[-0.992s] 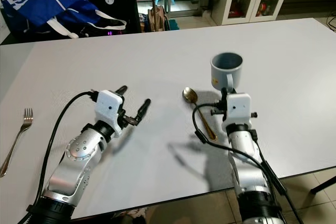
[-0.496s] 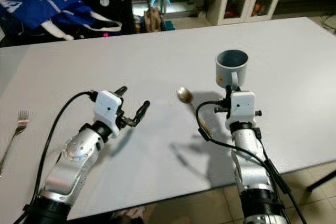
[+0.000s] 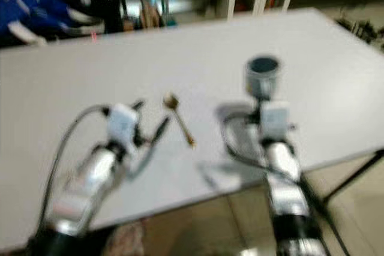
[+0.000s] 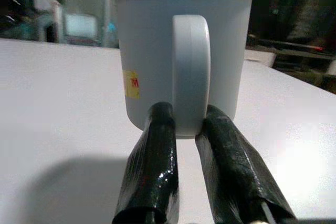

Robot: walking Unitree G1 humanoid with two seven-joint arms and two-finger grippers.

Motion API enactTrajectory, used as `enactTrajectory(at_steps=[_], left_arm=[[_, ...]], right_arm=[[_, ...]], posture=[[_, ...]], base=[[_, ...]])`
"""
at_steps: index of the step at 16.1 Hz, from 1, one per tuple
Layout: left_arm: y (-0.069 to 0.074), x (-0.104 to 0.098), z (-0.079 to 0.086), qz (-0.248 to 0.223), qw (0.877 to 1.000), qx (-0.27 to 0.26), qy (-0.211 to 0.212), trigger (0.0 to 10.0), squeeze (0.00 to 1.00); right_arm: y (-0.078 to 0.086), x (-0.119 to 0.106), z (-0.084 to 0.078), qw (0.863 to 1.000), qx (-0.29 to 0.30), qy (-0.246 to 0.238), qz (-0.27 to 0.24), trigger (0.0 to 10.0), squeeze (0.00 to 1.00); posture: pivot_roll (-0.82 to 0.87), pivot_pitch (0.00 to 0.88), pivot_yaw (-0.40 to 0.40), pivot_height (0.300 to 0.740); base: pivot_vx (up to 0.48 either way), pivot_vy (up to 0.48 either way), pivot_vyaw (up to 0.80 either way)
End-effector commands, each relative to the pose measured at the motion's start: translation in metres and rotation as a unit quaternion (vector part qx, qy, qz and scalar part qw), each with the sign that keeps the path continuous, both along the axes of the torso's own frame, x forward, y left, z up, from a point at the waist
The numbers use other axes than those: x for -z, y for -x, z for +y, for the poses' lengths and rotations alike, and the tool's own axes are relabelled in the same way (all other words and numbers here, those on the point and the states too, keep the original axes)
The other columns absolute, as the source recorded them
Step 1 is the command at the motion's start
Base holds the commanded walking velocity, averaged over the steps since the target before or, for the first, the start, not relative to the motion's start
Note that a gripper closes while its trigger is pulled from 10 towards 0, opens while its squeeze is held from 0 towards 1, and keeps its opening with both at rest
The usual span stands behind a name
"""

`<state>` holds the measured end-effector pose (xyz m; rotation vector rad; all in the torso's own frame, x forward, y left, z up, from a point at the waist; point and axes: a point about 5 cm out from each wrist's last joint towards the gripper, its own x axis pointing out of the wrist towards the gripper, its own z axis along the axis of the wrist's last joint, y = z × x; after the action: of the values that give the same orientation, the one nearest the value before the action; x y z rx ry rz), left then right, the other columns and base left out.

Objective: Setting the table

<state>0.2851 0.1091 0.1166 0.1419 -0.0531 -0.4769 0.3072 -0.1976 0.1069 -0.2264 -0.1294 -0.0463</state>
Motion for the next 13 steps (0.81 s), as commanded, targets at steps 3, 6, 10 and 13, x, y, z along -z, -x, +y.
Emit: enactTrajectory(at_steps=[3,6,10,13], left_arm=[[0.0,0.0,-0.004,-0.001,1.0,0.001,0.005,10.0,0.0],[0.002,0.0,-0.003,0.003,1.0,-0.001,0.005,10.0,0.0],[0.014,-0.002,0.001,0.015,1.0,0.013,-0.011,10.0,0.0],[0.022,-0.005,0.015,0.02,1.0,-0.001,-0.02,10.0,0.0]], right_arm=[[-0.008,-0.009,0.001,1.0,-0.016,0.007,-0.011,0.0,0.0],[-0.016,-0.011,0.005,0.999,-0.033,-0.006,-0.007,0.0,0.0],[-0.03,-0.016,0.014,0.998,-0.053,-0.02,-0.005,0.0,0.0],[-0.043,-0.02,0.029,0.997,-0.077,-0.031,0.001,0.0,0.0]], posture=[[-0.03,0.006,0.059,0.74],[0.0,0.02,0.047,0.74],[0.06,0.058,0.043,0.74],[0.11,0.079,0.04,0.74]], base=[[0.0,0.0,0.0],[0.0,0.0,0.0],[0.0,0.0,0.0],[0.0,0.0,0.0]])
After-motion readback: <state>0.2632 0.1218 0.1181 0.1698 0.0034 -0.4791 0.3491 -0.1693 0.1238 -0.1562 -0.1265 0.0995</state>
